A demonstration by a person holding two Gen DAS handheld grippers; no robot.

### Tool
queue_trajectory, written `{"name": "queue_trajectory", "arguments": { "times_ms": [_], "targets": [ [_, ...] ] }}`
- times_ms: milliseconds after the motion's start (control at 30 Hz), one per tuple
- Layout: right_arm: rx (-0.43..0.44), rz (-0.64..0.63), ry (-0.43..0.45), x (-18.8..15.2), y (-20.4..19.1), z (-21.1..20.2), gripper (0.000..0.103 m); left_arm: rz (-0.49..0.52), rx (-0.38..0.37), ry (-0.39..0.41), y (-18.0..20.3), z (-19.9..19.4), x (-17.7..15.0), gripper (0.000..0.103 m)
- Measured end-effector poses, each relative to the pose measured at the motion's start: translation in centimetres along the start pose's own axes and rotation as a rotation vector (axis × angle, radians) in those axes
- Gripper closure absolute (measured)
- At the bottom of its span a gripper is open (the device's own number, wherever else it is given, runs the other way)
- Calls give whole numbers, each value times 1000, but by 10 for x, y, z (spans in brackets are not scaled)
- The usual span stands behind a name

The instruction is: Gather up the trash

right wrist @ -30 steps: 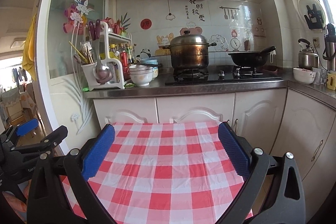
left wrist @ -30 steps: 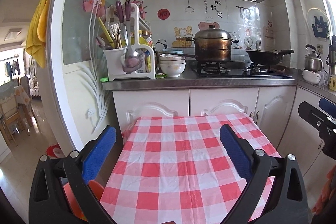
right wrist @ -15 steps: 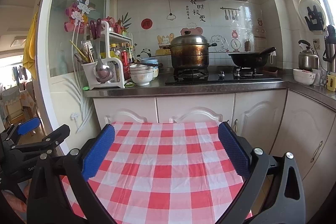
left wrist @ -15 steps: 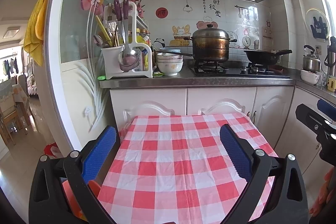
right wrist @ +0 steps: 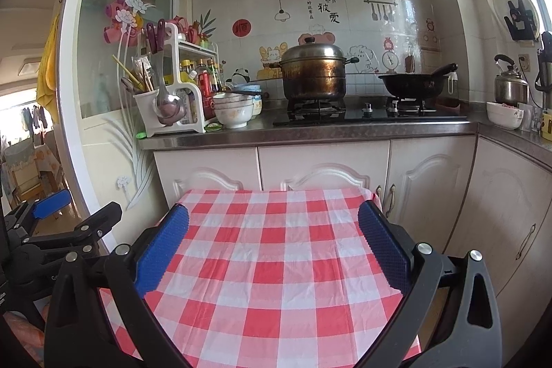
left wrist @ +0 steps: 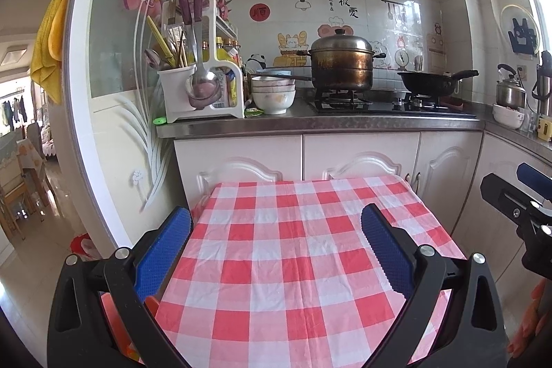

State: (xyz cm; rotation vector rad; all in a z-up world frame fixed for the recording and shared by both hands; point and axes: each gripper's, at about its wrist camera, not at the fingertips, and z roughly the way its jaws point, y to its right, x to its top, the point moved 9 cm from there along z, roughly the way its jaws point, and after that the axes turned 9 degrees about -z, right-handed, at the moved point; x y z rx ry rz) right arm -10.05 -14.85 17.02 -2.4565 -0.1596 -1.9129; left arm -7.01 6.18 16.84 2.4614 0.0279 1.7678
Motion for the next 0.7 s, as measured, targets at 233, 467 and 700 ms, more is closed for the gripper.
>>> {"name": "queue_trajectory", "arguments": {
  "times_ms": [233, 467, 700],
  "targets": [
    [43, 88, -108, -35, 15, 38, 4, -28, -35, -101, 4, 35, -29, 5],
    [24, 137, -285, -99, 35, 97, 4, -90, 0, -381, 7, 112, -108, 5],
    [-13, 123, -486, -169, 50, 167, 4, -85, 72, -523, 20, 173, -164, 5]
  ]
}}
